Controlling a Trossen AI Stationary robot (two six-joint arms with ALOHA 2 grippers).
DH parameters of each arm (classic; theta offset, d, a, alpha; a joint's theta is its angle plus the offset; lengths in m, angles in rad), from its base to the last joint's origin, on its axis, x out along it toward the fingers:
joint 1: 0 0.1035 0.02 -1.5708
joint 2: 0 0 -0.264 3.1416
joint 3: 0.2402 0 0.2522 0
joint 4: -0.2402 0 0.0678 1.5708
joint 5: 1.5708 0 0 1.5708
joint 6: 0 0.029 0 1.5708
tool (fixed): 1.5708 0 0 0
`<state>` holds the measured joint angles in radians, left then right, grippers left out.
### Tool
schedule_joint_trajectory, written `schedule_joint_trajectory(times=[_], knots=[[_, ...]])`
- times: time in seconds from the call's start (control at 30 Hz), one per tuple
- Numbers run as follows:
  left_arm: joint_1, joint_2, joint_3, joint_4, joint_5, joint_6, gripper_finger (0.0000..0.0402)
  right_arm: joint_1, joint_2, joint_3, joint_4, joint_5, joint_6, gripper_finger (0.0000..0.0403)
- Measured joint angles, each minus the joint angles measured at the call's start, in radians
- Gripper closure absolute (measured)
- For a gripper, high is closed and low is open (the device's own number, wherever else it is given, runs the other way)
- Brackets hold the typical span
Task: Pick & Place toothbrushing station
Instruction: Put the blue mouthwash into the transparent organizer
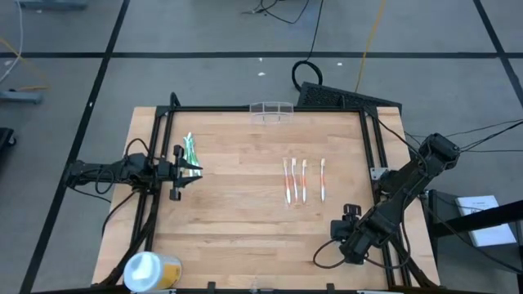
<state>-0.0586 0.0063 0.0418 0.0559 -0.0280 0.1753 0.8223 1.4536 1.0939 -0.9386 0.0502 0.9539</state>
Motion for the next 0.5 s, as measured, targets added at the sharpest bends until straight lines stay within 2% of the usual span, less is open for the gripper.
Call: schedule_joint_trajectory(times=[0.27,0.5], knots=[[0.000,0.000,0.000,0.000,0.000,0.000,0.0270,0.000,0.000,0.000,0.024,0.055,-0.040,0.0179],[0.000,0.000,0.000,0.000,0.000,0.000,0.0270,0.005,0.001,0.000,0.008,0.052,-0.042,0.0179]])
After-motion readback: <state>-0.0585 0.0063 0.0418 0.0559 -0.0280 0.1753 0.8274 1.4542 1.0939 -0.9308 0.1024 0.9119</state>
